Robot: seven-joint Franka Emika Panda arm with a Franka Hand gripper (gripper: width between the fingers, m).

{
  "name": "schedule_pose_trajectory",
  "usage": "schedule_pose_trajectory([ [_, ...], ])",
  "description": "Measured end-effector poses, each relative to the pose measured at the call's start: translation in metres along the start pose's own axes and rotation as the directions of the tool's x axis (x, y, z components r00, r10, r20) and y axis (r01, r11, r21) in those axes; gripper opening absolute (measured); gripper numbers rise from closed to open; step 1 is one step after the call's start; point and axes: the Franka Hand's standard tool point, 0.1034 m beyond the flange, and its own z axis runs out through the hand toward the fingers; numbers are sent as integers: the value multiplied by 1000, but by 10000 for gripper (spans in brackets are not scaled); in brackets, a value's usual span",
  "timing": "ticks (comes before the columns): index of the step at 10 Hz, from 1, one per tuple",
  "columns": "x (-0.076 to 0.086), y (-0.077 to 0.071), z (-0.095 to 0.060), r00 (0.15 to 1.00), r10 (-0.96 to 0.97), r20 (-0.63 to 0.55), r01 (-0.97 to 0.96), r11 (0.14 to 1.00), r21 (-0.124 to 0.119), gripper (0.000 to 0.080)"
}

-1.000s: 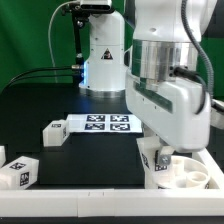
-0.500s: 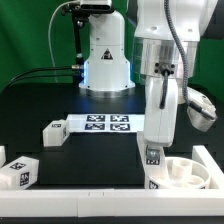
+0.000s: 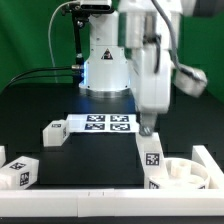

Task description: Assemble stool

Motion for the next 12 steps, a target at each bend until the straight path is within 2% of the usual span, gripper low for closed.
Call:
schedule_pose_trajectory([
  [2, -4, 2, 7, 1000, -12, -5, 12, 1000, -9, 648],
  [5, -2, 3, 8, 999, -38, -5, 38, 999, -12, 649],
  [6, 11, 5, 7, 988, -152, -7, 152, 988, 2, 649],
  [7, 31, 6, 6, 971, -238, -7, 238, 971, 2, 649],
  [8, 52, 1, 3, 937, -349, -23, 349, 937, 13, 649],
  [9, 65, -1, 11, 877, -476, -60, 478, 878, 24, 649],
  [12, 63, -1, 14, 805, -590, -65, 592, 806, 14, 649],
])
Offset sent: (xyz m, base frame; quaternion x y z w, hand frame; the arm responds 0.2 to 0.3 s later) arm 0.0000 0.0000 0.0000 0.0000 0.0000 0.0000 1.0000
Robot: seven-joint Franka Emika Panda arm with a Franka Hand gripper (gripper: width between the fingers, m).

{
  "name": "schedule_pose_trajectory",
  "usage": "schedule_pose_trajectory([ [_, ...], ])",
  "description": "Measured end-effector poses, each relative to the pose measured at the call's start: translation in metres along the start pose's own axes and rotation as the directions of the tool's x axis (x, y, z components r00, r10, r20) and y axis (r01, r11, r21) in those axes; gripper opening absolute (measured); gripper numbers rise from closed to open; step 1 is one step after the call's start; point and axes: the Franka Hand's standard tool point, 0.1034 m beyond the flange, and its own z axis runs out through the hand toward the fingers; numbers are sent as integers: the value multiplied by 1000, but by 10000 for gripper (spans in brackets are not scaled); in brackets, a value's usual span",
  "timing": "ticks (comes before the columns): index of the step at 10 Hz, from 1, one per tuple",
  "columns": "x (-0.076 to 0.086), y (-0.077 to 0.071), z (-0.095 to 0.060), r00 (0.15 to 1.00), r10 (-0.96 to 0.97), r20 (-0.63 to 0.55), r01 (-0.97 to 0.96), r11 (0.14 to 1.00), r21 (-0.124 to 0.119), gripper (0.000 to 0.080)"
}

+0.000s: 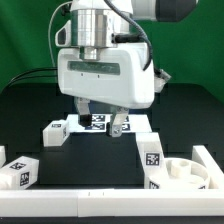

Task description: Assemble stool

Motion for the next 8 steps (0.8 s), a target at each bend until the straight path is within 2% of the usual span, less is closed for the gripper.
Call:
schedule_pose_trajectory([
  [2, 3, 3, 2, 1000, -28, 3, 28, 1000, 1, 649],
  [3, 19, 19, 7, 998, -50, 35, 50, 999, 12, 649],
  [4, 34, 29, 13, 997, -36, 67, 35, 999, 4, 649],
  [8, 28, 30, 20, 997, -20, 75, 20, 1000, -4, 649],
])
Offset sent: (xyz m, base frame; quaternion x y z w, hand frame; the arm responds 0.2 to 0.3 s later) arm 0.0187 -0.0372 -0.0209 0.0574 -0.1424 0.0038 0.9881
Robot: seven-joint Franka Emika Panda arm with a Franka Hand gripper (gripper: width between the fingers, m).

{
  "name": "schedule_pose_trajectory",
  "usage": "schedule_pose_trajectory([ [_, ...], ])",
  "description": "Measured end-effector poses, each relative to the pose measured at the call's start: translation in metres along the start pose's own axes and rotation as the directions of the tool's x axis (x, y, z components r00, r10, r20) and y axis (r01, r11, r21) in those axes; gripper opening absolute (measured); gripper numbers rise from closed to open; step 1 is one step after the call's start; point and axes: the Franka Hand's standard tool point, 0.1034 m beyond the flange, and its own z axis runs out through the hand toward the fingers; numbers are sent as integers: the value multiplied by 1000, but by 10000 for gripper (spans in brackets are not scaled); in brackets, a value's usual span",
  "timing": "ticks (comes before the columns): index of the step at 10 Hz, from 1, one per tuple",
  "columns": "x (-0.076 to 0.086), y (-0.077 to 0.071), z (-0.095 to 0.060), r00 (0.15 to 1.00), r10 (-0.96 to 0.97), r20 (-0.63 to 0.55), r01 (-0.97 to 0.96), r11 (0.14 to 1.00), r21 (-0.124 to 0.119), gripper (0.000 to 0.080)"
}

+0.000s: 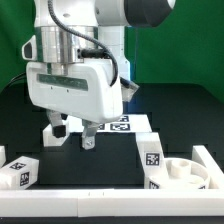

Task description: Assemble stool

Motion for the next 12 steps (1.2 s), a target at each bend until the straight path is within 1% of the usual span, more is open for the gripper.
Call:
schedule_pose_trajectory([
  [1, 1, 2, 1, 1000, -5, 1, 5, 1000, -3, 649],
  [2, 13, 20, 6, 993, -113, 39, 114, 993, -24, 649],
  [3, 30, 34, 9, 989, -137, 52, 139, 990, -31, 649],
  [4, 43, 46, 12, 985, -164, 46, 166, 986, -32, 649],
  [5, 49, 56, 18, 971, -236, 28, 236, 971, -27, 649],
  [6, 50, 62, 24, 956, -292, 21, 292, 956, -22, 649],
  [9, 50, 62, 25, 962, -271, 27, 272, 962, -24, 649],
  [10, 51, 65, 33, 965, -257, 49, 259, 965, -32, 649],
  [11, 49, 67, 44, 966, -251, 57, 253, 966, -45, 649],
  [12, 42, 70, 56, 971, -230, 68, 234, 970, -61, 649],
])
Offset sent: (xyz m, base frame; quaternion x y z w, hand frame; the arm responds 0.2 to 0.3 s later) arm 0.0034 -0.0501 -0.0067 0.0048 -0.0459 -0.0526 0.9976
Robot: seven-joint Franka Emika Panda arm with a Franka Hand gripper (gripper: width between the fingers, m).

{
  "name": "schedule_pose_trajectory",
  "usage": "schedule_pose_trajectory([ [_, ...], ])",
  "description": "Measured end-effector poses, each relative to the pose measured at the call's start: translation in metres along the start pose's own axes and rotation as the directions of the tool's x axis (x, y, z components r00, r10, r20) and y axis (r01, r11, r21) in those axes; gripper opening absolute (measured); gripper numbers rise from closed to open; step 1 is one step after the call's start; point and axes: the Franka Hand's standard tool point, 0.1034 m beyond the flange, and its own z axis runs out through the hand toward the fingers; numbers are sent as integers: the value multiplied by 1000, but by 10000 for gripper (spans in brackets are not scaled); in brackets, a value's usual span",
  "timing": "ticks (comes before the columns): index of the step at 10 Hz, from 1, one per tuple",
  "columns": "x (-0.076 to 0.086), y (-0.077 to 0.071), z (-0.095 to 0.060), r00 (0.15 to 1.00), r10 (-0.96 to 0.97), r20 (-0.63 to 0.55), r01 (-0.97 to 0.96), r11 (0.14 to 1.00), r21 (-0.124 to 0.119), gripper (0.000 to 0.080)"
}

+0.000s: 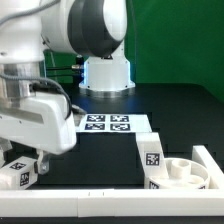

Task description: Assemble stool

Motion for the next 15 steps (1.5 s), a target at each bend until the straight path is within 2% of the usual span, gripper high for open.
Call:
schedule_pose_trajectory([
  [3, -1, 0, 3, 1000, 11, 3, -11, 1000, -4, 621],
  [4, -1, 0, 3, 1000, 11, 3, -11, 1000, -4, 444],
  [5, -1, 0, 3, 1000, 11, 3, -11, 1000, -4, 332],
  [7, -4, -3, -2, 997, 82, -4, -82, 997, 1, 332],
  [9, -28, -9, -12, 967, 255, 24, -255, 966, 34, 332],
  [10, -46, -17, -17, 954, 301, 23, -301, 952, 49, 332],
  [11, -56, -27, -23, 960, 278, 28, -279, 959, 56, 332],
  [12, -55, -30, -24, 975, 222, 21, -223, 973, 61, 332],
  [14, -54, -25, -22, 996, 93, 15, -94, 994, 57, 333],
  [15, -56, -24, -22, 995, 96, 7, -96, 993, 62, 333],
])
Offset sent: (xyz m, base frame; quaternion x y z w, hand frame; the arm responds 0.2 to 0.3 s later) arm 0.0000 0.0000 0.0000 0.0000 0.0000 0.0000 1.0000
